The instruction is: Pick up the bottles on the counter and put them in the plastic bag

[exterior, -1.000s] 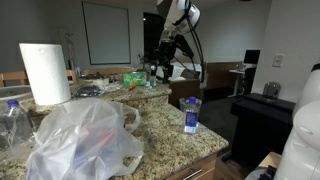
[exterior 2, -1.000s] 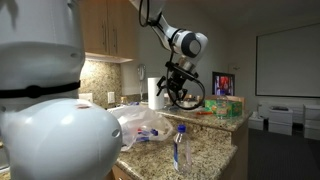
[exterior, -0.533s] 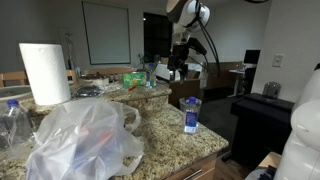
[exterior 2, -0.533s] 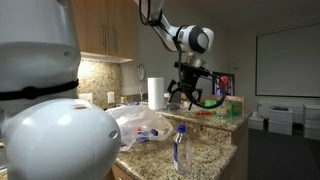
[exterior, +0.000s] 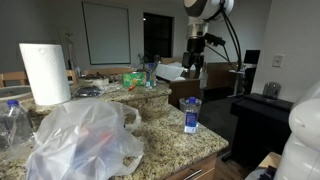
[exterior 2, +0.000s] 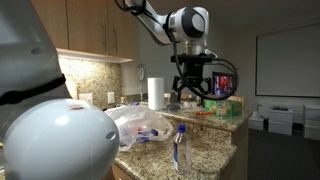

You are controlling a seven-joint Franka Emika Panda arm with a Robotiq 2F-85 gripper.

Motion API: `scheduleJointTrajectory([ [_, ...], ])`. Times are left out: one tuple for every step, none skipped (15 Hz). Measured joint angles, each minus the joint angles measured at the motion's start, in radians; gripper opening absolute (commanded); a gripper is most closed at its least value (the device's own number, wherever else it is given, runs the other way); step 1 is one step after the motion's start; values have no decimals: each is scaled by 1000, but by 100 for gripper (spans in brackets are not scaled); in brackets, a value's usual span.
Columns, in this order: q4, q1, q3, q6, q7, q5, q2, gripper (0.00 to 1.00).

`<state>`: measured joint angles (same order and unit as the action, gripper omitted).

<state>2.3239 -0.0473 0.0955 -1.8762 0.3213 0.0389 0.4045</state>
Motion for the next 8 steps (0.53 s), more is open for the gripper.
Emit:
scheduleJointTrajectory([
  [31, 0, -1, 0, -17, -1, 30, 100],
  [62, 0, -3, 0, -29, -1, 55, 100],
  [91, 0, -5, 0, -40, -1, 76, 100],
  [119, 0, -6, 0, -50, -1, 93, 100],
  [147, 0, -8, -3, -64, -1, 107, 100],
  [176, 0, -9, -13, -85, -1, 120, 100],
  [204, 0, -11, -36, -110, 0, 130, 100],
  [233, 0, -13, -67, -135, 3, 139, 100],
])
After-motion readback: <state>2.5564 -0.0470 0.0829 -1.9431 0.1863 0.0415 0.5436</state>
